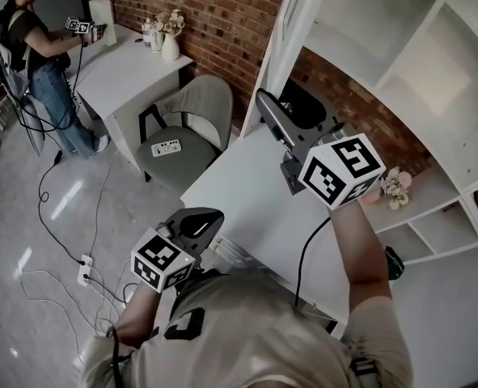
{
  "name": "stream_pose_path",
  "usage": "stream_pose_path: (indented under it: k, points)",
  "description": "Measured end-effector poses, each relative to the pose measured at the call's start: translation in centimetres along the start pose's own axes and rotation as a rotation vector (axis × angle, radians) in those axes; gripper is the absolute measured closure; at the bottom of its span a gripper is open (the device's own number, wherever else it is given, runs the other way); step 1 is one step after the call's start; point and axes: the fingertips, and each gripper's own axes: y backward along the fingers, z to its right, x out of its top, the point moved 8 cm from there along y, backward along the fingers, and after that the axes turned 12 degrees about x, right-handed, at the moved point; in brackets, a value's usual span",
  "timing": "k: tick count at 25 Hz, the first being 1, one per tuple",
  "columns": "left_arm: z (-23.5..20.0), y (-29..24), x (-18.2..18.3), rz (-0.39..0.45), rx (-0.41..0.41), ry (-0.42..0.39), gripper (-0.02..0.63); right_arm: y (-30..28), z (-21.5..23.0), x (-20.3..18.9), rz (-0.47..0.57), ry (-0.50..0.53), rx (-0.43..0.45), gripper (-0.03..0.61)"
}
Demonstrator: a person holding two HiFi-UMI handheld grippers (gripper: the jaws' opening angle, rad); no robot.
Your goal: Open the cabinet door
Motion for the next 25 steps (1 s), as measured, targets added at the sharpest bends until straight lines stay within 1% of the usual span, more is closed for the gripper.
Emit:
stream_pose_path:
  k: [4,7,14,25]
  points:
    - [-0.3,0.7,-0.4,0.005,0.012,0.013,0.597,-1.3,-1.1,-0.2,0.007,0.013,0.012,0.362]
    - [-0.9,1.1,-0.5,0.01,0.021,0.023,0.597,-2.9,-1.6,-0.1,-0.012,0.032,0.011,0.36]
    - [-2.7,2.8,-1.3,0.017,0.076,0.06,0.597,-5.8,-2.5,-0.2,-0.006,0.049,0.009,0.362]
    - [-4.8,4.2,-2.1,0.016,0.129,0.08,0.597,-9.8,-2.6,-0.5,0.002,0.072,0.021,0.367]
